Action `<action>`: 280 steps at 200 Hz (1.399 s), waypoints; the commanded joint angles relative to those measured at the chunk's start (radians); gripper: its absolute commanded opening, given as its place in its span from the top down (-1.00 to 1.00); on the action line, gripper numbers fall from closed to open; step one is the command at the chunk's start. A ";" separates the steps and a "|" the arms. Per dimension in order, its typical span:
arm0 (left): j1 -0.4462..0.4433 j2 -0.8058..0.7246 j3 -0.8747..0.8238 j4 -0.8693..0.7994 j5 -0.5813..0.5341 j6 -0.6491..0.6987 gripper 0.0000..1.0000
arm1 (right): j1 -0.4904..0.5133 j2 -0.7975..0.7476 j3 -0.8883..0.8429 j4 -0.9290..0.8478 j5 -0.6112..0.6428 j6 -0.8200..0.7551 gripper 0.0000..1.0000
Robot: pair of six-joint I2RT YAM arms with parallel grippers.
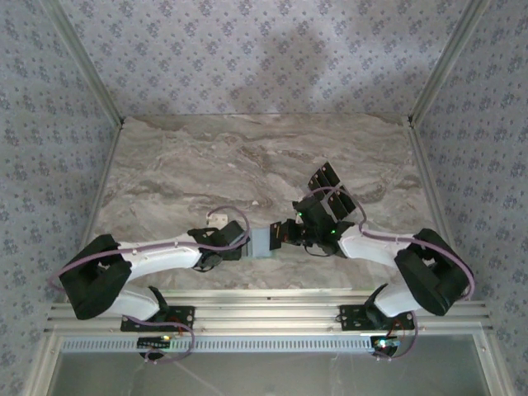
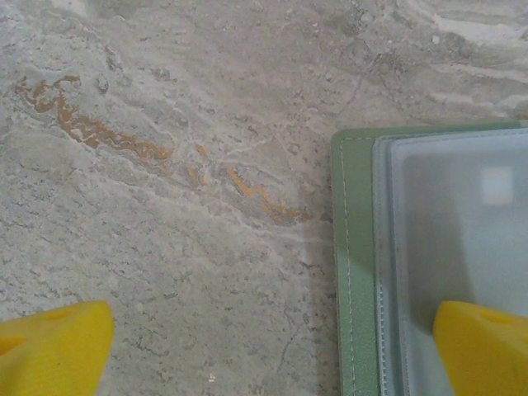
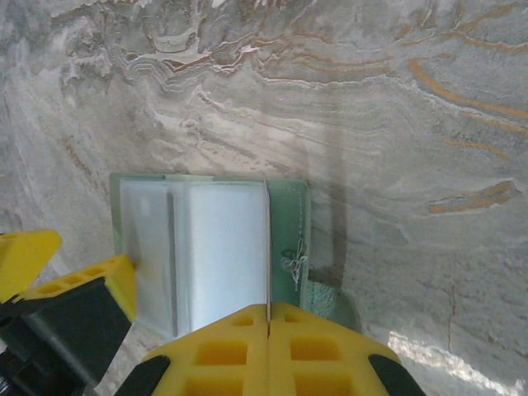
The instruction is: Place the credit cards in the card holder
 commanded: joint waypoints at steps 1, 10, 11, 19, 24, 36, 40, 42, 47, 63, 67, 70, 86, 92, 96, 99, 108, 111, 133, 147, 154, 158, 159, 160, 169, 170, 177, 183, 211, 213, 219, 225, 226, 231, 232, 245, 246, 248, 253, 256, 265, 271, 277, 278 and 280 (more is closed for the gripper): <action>-0.003 0.013 -0.029 -0.051 -0.018 -0.010 -0.99 | 0.019 -0.040 0.046 -0.066 0.014 -0.018 1.00; -0.003 0.015 -0.028 -0.051 -0.017 -0.013 -1.00 | 0.031 -0.042 0.058 -0.063 0.015 -0.020 1.00; -0.003 0.015 -0.028 -0.051 -0.018 -0.013 -0.99 | 0.032 -0.042 0.059 -0.062 0.015 -0.020 1.00; -0.005 0.015 -0.029 -0.052 -0.018 -0.015 -1.00 | 0.043 -0.041 0.068 -0.057 0.019 -0.018 1.00; -0.004 0.014 -0.028 -0.052 -0.019 -0.016 -0.99 | 0.049 -0.039 0.072 -0.049 0.024 -0.016 1.00; -0.004 0.015 -0.027 -0.055 -0.020 -0.019 -1.00 | 0.066 -0.029 0.076 -0.024 0.032 -0.009 1.00; -0.004 0.014 -0.027 -0.056 -0.020 -0.021 -0.99 | 0.068 -0.024 0.075 -0.013 0.032 -0.008 1.00; -0.004 0.013 -0.027 -0.056 -0.020 -0.021 -0.99 | 0.070 -0.023 0.076 -0.006 0.033 -0.007 1.00; -0.004 0.013 -0.029 -0.056 -0.021 -0.024 -0.99 | 0.077 -0.015 0.075 0.006 0.033 -0.004 1.00; -0.004 0.011 -0.030 -0.059 -0.023 -0.030 -0.99 | 0.091 0.009 0.073 0.045 0.039 0.006 1.00; -0.004 0.012 -0.032 -0.060 -0.022 -0.032 -0.99 | 0.092 0.017 0.071 0.059 0.038 0.010 1.00; -0.004 0.012 -0.033 -0.060 -0.023 -0.033 -0.99 | 0.095 0.022 0.069 0.070 0.039 0.013 1.00; -0.004 0.011 -0.034 -0.061 -0.022 -0.037 -0.99 | 0.104 0.050 0.058 0.125 0.038 0.033 1.00; -0.006 0.011 -0.036 -0.062 -0.023 -0.039 -0.99 | 0.108 0.061 0.053 0.149 0.034 0.041 1.00; -0.006 0.010 -0.038 -0.062 -0.023 -0.040 -0.99 | 0.111 0.067 0.052 0.166 0.034 0.045 1.00; -0.006 0.010 -0.039 -0.063 -0.023 -0.041 -0.99 | 0.111 0.073 0.049 0.176 0.035 0.048 1.00; -0.007 0.010 -0.039 -0.063 -0.022 -0.042 -0.99 | 0.117 0.085 0.045 0.201 0.035 0.056 1.00; -0.007 0.010 -0.039 -0.064 -0.023 -0.043 -0.99 | 0.118 0.089 0.043 0.208 0.035 0.060 1.00; -0.008 0.010 -0.039 -0.064 -0.023 -0.042 -0.99 | 0.128 0.110 0.033 0.247 0.037 0.078 1.00; -0.008 0.009 -0.040 -0.065 -0.024 -0.041 -0.99 | 0.134 0.121 0.029 0.261 0.040 0.084 1.00; -0.008 0.010 -0.041 -0.065 -0.024 -0.041 -1.00 | 0.136 0.128 0.028 0.272 0.041 0.088 1.00; -0.008 0.010 -0.041 -0.065 -0.025 -0.042 -0.99 | 0.139 0.132 0.026 0.278 0.041 0.091 1.00; -0.007 0.010 -0.041 -0.065 -0.024 -0.041 -0.99 | 0.139 0.133 0.026 0.280 0.041 0.092 1.00; -0.007 0.010 -0.041 -0.065 -0.024 -0.041 -0.99 | 0.139 0.134 0.025 0.281 0.041 0.093 1.00; -0.008 0.010 -0.042 -0.066 -0.025 -0.042 -0.99 | 0.143 0.141 0.022 0.291 0.043 0.097 1.00; -0.008 0.009 -0.042 -0.066 -0.025 -0.043 -0.99 | 0.143 0.142 0.021 0.292 0.043 0.098 1.00; -0.007 0.010 -0.044 -0.065 -0.023 -0.043 -0.99 | 0.145 0.147 0.019 0.299 0.045 0.101 1.00; -0.008 0.010 -0.044 -0.066 -0.023 -0.044 -0.99 | 0.147 0.151 0.017 0.305 0.046 0.102 1.00; -0.009 0.006 -0.047 -0.069 -0.023 -0.045 -1.00 | 0.152 0.168 0.010 0.327 0.050 0.110 1.00; -0.009 0.006 -0.046 -0.069 -0.022 -0.044 -1.00 | 0.152 0.168 0.009 0.329 0.051 0.110 1.00; -0.009 0.004 -0.046 -0.069 -0.023 -0.044 -1.00 | 0.152 0.171 0.005 0.332 0.053 0.112 1.00; -0.009 0.004 -0.047 -0.069 -0.024 -0.044 -0.99 | 0.153 0.173 0.004 0.335 0.053 0.113 1.00; -0.009 0.004 -0.047 -0.069 -0.024 -0.044 -0.99 | 0.154 0.173 0.004 0.335 0.054 0.113 1.00; -0.009 0.003 -0.047 -0.069 -0.025 -0.044 -0.99 | 0.154 0.175 0.004 0.337 0.055 0.113 1.00; -0.009 0.003 -0.047 -0.069 -0.024 -0.043 -0.99 | 0.153 0.175 0.004 0.338 0.055 0.114 1.00; -0.009 0.003 -0.046 -0.069 -0.025 -0.043 -0.99 | 0.153 0.180 0.001 0.343 0.057 0.116 1.00; -0.009 0.003 -0.046 -0.069 -0.025 -0.043 -1.00 | 0.153 0.181 0.000 0.344 0.058 0.116 1.00; -0.009 0.003 -0.046 -0.069 -0.024 -0.044 -0.99 | 0.153 0.182 -0.001 0.344 0.058 0.115 1.00; -0.009 0.004 -0.046 -0.069 -0.024 -0.043 -1.00 | 0.153 0.185 -0.003 0.347 0.058 0.117 1.00; -0.009 0.003 -0.047 -0.069 -0.024 -0.043 -1.00 | 0.154 0.186 -0.003 0.350 0.058 0.119 1.00; -0.009 0.004 -0.047 -0.069 -0.024 -0.043 -1.00 | 0.153 0.190 -0.005 0.355 0.058 0.120 1.00; -0.009 0.003 -0.049 -0.068 -0.025 -0.043 -0.99 | 0.154 0.192 -0.006 0.358 0.057 0.122 1.00; -0.009 0.004 -0.049 -0.067 -0.024 -0.043 -1.00 | 0.153 0.195 -0.006 0.362 0.057 0.124 1.00; -0.009 0.004 -0.049 -0.067 -0.024 -0.043 -1.00 | 0.153 0.195 -0.006 0.363 0.057 0.125 1.00; -0.009 0.003 -0.049 -0.068 -0.025 -0.043 -1.00 | 0.154 0.195 -0.006 0.364 0.056 0.125 1.00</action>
